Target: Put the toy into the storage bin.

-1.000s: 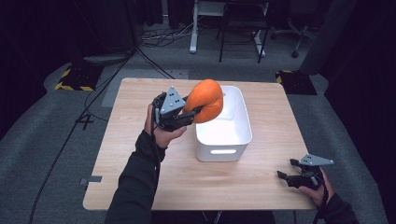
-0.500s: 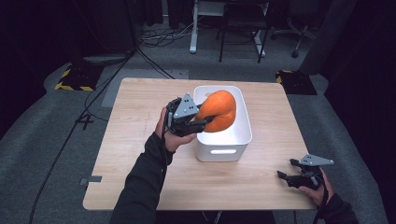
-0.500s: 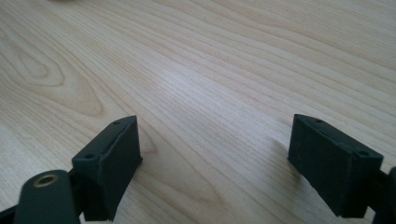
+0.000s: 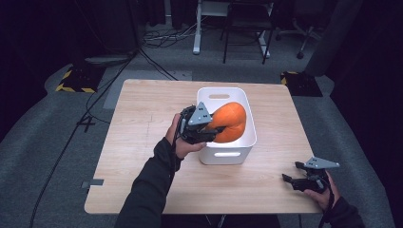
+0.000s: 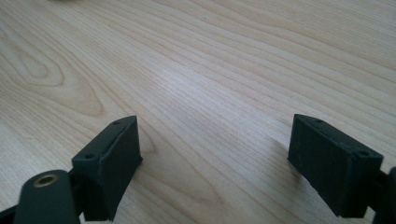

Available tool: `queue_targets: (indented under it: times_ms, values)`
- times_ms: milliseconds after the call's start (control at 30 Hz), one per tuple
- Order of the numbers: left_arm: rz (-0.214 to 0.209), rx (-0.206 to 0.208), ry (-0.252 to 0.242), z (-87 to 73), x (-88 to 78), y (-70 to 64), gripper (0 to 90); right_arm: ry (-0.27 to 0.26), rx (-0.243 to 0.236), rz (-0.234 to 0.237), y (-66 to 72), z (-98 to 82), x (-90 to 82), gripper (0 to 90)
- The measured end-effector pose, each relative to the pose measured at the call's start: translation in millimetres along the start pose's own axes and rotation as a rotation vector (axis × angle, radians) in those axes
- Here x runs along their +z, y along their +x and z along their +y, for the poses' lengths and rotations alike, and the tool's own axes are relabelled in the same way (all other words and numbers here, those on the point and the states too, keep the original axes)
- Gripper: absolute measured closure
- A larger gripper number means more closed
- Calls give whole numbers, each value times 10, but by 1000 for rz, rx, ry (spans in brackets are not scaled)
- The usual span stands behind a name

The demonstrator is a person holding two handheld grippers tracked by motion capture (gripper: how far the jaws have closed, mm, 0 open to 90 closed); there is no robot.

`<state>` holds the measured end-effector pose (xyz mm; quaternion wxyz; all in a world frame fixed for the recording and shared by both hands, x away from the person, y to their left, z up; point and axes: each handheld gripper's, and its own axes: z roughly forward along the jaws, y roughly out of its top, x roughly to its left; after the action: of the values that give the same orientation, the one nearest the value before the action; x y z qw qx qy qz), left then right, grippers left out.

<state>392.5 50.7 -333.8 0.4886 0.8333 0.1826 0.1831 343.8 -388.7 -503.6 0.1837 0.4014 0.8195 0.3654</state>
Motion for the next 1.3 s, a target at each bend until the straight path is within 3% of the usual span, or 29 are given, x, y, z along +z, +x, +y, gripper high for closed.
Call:
queue_targets:
  times_ms: [233, 500, 767, 1300]
  values:
    - [-9, 23, 34, 13, 129, -30, 538, 0, 0, 0, 0, 0, 0, 169]
    - [-41, 26, 112, 17, 277, -10, 518, 0, 0, 1, 1, -1, -2, 169]
    - [-61, 22, 140, -4, 348, 12, 497, 0, 0, 1, 0, -1, -2, 169]
    - [-86, 31, 252, -47, 472, 18, 425, 0, 0, 1, 1, -1, -2, 169]
